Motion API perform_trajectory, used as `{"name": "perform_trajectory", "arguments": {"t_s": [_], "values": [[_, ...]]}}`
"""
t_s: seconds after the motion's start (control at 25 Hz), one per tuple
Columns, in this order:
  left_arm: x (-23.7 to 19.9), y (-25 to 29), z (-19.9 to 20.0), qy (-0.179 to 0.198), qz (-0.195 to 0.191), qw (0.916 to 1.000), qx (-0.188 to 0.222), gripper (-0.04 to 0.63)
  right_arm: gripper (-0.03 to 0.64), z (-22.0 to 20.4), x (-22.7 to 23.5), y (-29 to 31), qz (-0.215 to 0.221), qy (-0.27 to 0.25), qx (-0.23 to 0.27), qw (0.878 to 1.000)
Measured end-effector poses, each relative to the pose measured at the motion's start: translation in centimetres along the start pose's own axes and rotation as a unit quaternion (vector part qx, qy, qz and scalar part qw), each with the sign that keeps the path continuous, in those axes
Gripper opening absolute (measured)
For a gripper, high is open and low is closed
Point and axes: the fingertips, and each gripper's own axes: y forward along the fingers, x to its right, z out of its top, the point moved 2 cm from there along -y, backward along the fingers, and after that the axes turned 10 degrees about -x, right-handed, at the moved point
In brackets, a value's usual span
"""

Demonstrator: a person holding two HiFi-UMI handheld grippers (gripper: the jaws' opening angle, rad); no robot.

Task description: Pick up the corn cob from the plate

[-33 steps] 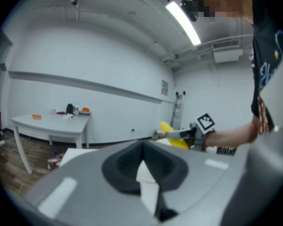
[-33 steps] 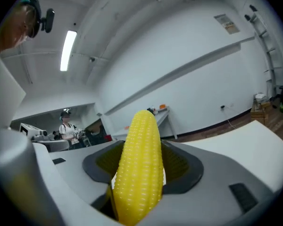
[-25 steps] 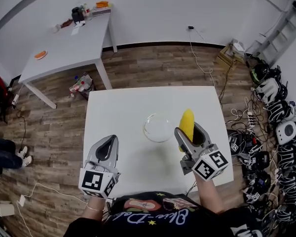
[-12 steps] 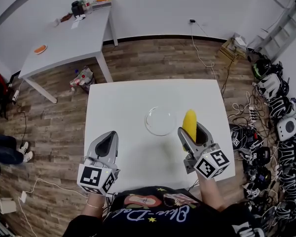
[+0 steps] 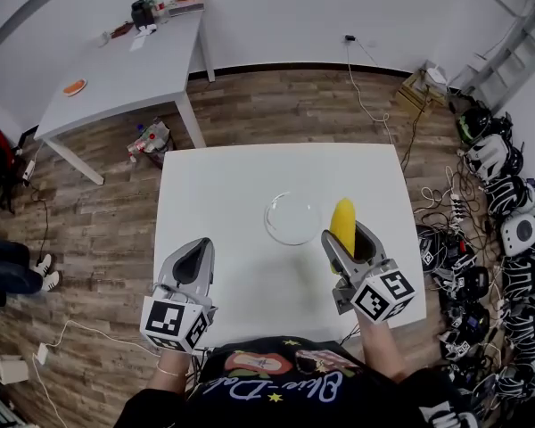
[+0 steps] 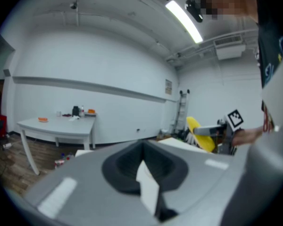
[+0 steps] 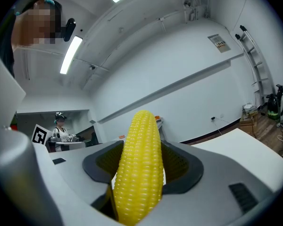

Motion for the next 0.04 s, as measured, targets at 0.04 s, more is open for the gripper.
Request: {"name": "perform_trajectory", "arguments": {"t_s": [0.04], "values": [[-0.02,-0.02,-0.02,0.000,0.000,1.0000,0.000,-0.002,0.252,0.01,-0.05,0.04,0.000,0.000,-0.001,1.000]]}}
